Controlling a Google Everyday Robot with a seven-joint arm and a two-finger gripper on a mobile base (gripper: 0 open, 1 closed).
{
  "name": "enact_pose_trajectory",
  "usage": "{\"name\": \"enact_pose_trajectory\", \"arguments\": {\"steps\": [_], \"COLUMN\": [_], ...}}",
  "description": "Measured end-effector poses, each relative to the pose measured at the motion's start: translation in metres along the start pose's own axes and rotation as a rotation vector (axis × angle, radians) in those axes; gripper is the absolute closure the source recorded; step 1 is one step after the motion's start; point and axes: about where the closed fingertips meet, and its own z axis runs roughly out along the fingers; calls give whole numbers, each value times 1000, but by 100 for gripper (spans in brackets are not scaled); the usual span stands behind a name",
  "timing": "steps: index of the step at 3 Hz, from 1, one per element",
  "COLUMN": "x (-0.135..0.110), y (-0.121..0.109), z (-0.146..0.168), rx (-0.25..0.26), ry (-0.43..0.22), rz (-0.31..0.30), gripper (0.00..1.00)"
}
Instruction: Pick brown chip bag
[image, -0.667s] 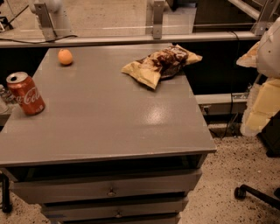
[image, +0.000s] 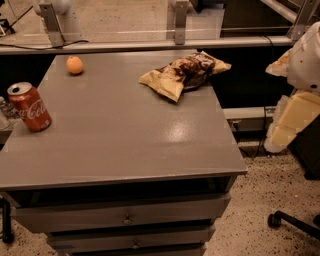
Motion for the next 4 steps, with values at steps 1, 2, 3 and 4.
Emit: {"name": "enact_pose_trajectory", "arguments": {"steps": [1, 2, 3, 4], "x": [-12, -25, -48, -49], "y": [-34, -91, -153, -153], "z": [44, 79, 104, 104], "rx": [52, 144, 212, 212], "ry": [-109, -213, -338, -338], "rz": [32, 47, 71, 71], "gripper": [0, 0, 0, 0]}}
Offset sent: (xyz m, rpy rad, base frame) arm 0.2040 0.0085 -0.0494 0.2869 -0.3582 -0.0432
